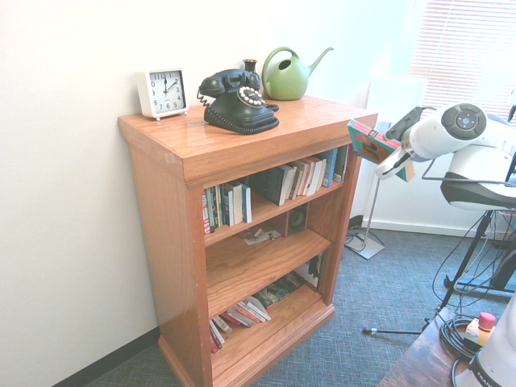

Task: Organize the shelf

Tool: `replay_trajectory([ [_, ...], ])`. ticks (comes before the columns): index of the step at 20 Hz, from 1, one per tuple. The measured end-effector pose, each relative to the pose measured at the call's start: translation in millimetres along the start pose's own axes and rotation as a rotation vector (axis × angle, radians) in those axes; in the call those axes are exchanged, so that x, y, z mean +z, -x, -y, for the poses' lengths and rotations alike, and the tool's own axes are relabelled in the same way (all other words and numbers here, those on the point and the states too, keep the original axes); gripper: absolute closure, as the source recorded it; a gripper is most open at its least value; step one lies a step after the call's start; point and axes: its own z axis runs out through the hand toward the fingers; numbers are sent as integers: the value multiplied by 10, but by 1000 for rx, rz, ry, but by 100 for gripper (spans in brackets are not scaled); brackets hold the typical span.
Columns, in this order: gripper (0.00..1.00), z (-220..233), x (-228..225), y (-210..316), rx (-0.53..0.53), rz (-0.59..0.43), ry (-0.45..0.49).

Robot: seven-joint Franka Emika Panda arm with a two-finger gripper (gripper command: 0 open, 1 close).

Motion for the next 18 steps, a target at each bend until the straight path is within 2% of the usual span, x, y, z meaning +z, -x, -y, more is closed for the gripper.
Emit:
replay_trajectory([
  [6, 100, 323, 69, 574, -16, 93, -90],
  [13, 100, 719, 405, 967, -19, 174, -172],
  [18, 100, 1041, 487, 1139, -10, 209, -228],
])
